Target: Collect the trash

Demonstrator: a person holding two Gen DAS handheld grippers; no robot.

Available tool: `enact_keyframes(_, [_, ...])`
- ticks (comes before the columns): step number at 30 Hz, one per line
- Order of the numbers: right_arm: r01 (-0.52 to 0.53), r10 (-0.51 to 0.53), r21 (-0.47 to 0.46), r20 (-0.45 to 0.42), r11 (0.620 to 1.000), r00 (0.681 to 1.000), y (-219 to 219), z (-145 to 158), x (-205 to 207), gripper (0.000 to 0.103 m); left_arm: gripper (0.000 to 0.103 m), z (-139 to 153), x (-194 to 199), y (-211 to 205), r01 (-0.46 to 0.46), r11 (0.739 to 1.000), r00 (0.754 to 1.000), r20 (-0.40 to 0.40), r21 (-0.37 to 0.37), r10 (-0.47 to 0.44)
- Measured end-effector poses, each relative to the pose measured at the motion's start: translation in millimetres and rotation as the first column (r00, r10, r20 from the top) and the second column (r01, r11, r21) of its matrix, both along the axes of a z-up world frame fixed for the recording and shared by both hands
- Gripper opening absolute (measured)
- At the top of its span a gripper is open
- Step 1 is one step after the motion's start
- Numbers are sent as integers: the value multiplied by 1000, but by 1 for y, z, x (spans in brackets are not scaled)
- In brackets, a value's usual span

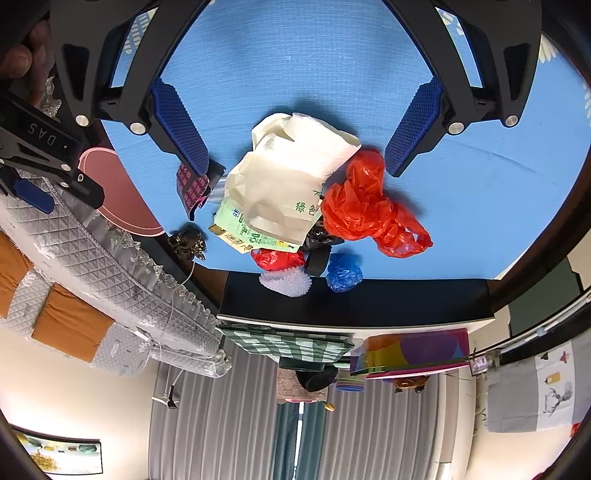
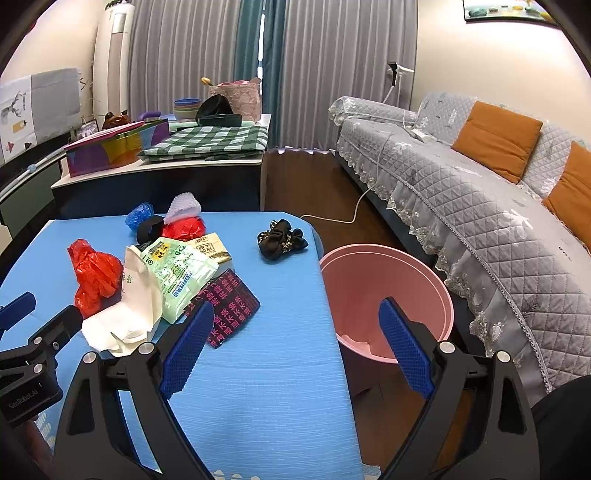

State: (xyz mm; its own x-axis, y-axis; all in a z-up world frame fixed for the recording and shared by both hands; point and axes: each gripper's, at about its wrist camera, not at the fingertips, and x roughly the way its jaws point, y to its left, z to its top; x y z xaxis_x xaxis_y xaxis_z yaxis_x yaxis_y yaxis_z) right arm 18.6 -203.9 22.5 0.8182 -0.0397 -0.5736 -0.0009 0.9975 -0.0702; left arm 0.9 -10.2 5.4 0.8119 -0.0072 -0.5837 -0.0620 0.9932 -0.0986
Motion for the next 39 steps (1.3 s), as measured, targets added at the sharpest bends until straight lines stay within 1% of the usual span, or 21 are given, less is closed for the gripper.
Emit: enact_keyframes(39, [-5,5,-11,8,1000,1000,2,1,-1,89,93,0,0,-3,8,1000,1000,2,-4,-8])
